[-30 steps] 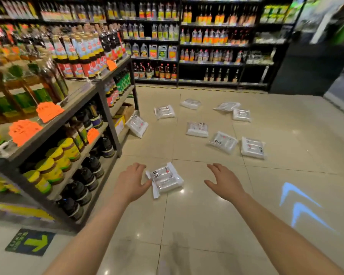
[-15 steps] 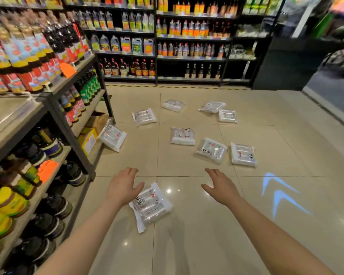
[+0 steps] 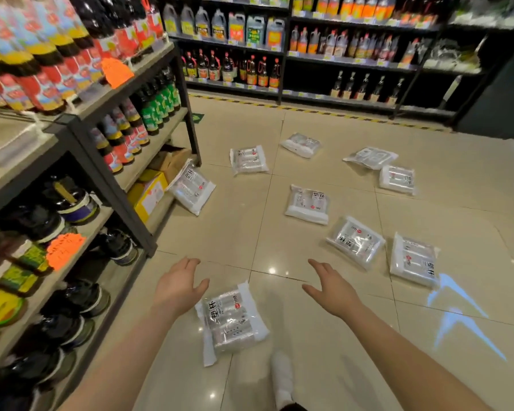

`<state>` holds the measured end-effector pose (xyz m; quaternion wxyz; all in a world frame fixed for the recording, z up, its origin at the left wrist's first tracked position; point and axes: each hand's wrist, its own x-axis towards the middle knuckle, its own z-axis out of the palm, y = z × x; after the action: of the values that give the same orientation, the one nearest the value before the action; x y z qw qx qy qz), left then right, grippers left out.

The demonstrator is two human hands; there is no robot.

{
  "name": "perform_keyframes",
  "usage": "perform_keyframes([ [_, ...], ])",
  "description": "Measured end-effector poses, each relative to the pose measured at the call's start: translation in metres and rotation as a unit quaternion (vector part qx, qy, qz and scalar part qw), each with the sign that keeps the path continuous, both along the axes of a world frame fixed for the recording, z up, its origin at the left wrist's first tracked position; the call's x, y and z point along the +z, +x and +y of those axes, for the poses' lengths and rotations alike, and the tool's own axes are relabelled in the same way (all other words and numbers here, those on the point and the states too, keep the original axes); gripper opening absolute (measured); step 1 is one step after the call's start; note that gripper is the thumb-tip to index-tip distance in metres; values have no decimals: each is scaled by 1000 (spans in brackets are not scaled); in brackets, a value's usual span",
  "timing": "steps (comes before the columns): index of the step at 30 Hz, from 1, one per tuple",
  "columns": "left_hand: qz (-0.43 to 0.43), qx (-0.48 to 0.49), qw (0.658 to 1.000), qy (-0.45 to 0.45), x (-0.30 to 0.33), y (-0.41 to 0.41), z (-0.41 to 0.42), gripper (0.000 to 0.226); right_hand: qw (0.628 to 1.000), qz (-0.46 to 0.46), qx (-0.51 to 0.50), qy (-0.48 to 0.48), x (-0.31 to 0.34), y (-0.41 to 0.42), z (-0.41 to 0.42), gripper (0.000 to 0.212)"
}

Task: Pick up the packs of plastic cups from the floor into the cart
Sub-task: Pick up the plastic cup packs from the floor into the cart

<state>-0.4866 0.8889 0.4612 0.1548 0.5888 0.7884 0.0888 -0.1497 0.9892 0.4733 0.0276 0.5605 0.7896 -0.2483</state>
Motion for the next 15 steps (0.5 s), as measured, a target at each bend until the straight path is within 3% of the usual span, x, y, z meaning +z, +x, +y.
perform_keyframes([
  [7, -72, 145, 986, -44, -84, -19, 42, 57, 996, -3, 54, -78, -80, -30, 99, 68],
  [12, -183, 257, 945, -88, -178, -14, 37, 53, 985, -42, 95, -138, -165, -62, 122, 72],
  [15, -206, 282, 928, -126, -238, -10, 29, 56, 979, -49, 108, -166, -220, -80, 124, 71],
])
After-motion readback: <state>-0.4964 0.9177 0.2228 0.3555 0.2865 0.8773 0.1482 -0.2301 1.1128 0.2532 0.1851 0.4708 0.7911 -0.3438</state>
